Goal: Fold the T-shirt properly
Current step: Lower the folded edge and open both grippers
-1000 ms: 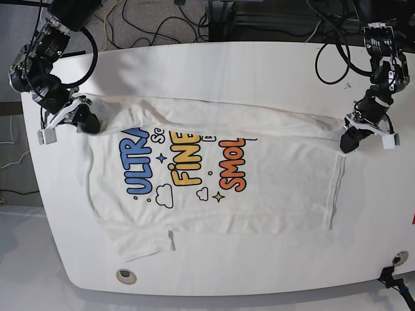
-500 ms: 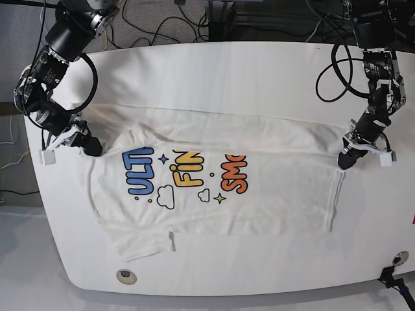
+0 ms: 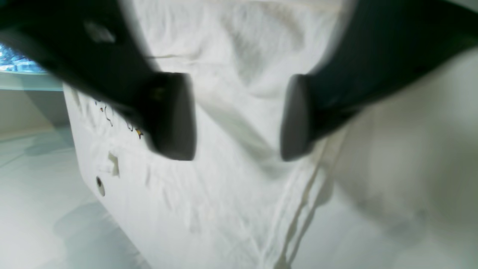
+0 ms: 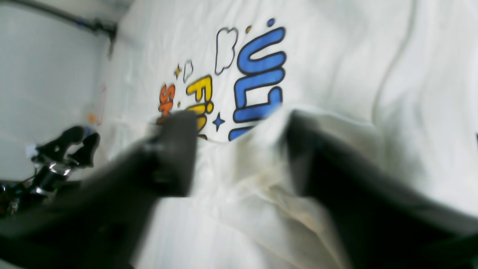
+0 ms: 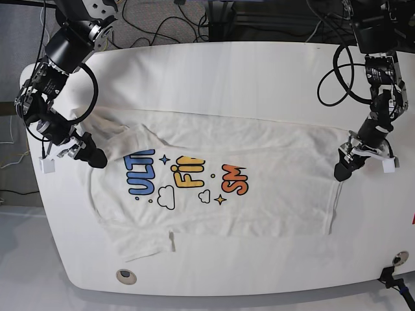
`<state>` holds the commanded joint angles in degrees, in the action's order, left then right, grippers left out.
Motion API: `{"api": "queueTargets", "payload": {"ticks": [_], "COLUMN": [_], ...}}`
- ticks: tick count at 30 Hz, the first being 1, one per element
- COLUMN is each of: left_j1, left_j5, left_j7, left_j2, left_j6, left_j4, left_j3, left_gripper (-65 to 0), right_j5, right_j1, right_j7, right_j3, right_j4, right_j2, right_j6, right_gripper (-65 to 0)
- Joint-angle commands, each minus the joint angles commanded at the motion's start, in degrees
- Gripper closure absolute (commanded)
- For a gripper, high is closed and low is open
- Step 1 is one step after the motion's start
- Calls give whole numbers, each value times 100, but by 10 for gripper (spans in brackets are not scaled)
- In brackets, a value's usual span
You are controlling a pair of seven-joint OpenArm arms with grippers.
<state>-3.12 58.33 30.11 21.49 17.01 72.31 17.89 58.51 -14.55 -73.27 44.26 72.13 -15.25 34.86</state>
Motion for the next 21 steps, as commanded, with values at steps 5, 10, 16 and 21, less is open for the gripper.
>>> {"api": "queueTargets", "payload": {"ticks": [5,10,16,21], "left_j1": [35,360,826,1020], "left_j5": [-79,-105,-1503,-2541], "left_j7": [0,0,-18,-26], "left_j2": [53,281,246,246], "left_j6": [18,26,26,26], "left_j4": [53,492,1574,2171], "left_j3": [0,0,-105,-466], "left_gripper": [-477,-477,-477,-477], "right_j5": [26,-9,-440,-1864], "right_j1": [70,519,862,1204], "right_j7": [-79,-237,-211,246], "right_j3": [-26,-97,-774,-1600], "right_j4": [62,1037,2154,3138], "right_j2": [-211,-308,-308,-308], "right_j6": [-88,-105,-114,-114], "right_gripper": [-504,-504,-400,-318]}}
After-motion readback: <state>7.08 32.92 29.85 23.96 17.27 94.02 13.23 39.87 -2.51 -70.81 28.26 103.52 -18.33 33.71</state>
